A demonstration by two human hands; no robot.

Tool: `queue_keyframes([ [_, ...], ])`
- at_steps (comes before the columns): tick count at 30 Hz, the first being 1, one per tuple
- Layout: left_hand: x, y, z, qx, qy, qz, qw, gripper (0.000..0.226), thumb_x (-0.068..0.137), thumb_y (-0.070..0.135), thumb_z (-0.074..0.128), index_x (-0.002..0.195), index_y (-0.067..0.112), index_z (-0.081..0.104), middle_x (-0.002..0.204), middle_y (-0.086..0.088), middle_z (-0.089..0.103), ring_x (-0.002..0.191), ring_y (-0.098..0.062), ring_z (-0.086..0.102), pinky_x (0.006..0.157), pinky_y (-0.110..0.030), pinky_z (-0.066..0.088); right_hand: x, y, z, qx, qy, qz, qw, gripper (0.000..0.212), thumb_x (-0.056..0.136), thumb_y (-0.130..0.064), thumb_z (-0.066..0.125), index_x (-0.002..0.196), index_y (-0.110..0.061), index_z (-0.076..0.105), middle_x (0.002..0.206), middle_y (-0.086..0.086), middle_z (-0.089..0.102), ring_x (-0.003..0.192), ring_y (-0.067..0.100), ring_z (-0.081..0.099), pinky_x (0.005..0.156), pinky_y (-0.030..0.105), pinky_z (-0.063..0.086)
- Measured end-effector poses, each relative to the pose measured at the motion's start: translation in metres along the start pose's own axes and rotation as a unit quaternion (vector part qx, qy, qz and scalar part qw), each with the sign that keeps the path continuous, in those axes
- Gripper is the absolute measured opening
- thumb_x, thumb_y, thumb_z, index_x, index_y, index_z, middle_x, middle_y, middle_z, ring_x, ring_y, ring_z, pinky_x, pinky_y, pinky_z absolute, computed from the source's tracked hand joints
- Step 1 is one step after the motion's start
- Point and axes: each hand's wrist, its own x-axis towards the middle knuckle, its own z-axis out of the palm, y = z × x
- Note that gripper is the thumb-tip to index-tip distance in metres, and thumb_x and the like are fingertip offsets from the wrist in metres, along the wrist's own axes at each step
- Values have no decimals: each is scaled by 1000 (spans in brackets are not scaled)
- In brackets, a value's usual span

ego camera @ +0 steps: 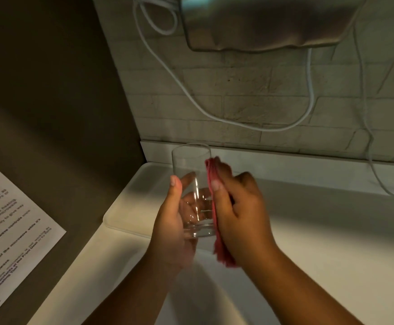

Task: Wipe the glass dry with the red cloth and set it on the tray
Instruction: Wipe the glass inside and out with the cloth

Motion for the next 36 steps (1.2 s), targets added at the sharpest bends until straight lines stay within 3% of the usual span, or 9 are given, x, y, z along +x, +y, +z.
queue_keyframes([
  [2, 3, 0, -6, 19, 5, -9, 1000, 68, 91, 70, 55, 129, 17, 77, 118, -19, 82, 107, -32, 81, 81, -40, 66, -20, -3, 3, -49, -47, -27, 997, 39, 97, -64, 38, 130, -48, 52, 98, -19, 45, 68, 2, 62, 57, 16, 55],
  [6, -1, -6, -7, 52, -21, -34, 998, 69, 83, 72, 65, 120, 17, 80, 109, -15, 82, 105, -29, 80, 80, -34, 63, -20, -4, 3, -201, -51, -149, 967, 49, 103, -58, 29, 147, -42, 43, 93, -23, 26, 71, -8, 45, 56, 0, 33],
  [10, -6, -7, -1, 64, -32, -20, 997, 70, 85, 73, 56, 136, 29, 73, 132, -19, 78, 125, -38, 73, 92, -47, 62, 5, -3, 0, -134, 4, -95, 986, 49, 99, -53, 42, 147, -44, 45, 111, -10, 48, 86, 2, 52, 71, 6, 41],
  [14, -5, -6, -2, 36, -28, -25, 999, 69, 93, 67, 46, 143, 23, 65, 130, -23, 77, 122, -40, 74, 93, -51, 64, 19, -2, 1, -65, 32, -77, 994, 46, 98, -47, 48, 142, -37, 54, 99, -6, 52, 81, 2, 58, 68, 6, 46],
  [19, -7, -7, -4, 4, -21, -42, 999, 93, 71, 71, 70, 144, 14, 62, 136, -28, 72, 115, -39, 77, 85, -51, 66, 23, 5, 5, 77, 23, 45, 996, 31, 101, -37, 55, 130, -34, 65, 91, -5, 55, 82, -7, 62, 67, 4, 45],
  [23, -3, -6, -7, -35, -32, -49, 998, 87, 67, 58, 81, 139, 12, 67, 119, -23, 72, 90, -32, 79, 71, -45, 66, 23, 12, 0, 170, 25, 111, 979, 33, 103, -36, 54, 135, -35, 64, 113, -2, 66, 95, -4, 67, 81, 12, 51],
  [27, 3, -2, -12, -62, -34, -37, 997, 75, 82, 54, 73, 141, 9, 61, 98, -13, 71, 79, -30, 79, 67, -42, 67, 15, 11, -8, 192, 52, 95, 975, 30, 104, -28, 54, 131, -31, 67, 118, 3, 67, 96, -7, 66, 80, 7, 48],
  [31, 4, 7, -14, -28, -20, -45, 998, 63, 86, 52, 65, 137, 14, 63, 105, -16, 77, 101, -38, 75, 84, -47, 60, 6, 9, -14, 199, 50, 75, 976, 31, 103, -25, 55, 132, -29, 66, 117, 7, 65, 94, -9, 66, 75, 2, 46],
  [36, 2, 7, -10, -25, -5, -36, 999, 69, 87, 50, 61, 146, 14, 61, 120, -23, 71, 92, -31, 72, 80, -44, 54, -4, 4, -15, 118, 39, 19, 992, 35, 99, -38, 55, 133, -45, 57, 104, -5, 60, 95, -2, 62, 78, 6, 46],
])
